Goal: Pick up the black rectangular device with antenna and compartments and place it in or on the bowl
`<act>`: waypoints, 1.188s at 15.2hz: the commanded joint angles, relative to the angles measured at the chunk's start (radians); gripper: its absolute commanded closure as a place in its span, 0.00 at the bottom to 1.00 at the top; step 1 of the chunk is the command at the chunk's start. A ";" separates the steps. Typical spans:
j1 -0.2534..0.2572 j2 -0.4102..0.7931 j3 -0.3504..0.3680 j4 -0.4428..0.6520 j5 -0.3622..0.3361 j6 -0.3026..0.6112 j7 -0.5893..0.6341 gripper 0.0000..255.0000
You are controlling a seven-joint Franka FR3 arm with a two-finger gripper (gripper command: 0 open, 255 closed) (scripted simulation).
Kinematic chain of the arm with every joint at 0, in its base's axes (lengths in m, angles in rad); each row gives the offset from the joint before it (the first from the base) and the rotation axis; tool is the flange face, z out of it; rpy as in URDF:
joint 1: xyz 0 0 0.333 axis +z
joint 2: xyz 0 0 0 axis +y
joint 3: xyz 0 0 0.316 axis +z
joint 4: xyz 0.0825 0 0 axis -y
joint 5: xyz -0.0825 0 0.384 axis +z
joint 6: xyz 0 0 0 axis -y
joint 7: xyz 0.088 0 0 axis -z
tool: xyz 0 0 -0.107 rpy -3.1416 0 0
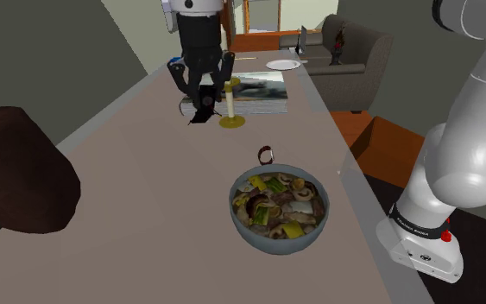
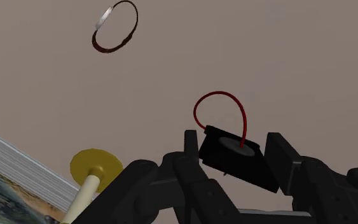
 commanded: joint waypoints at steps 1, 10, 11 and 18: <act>0.006 -0.066 0.006 -0.075 0.028 0.015 0.015 1.00; 0.075 -0.287 0.061 -0.283 0.128 0.025 0.126 1.00; 0.084 -0.307 0.069 -0.299 0.139 0.023 0.140 1.00; 0.142 -0.417 0.126 -0.388 0.204 0.018 0.237 1.00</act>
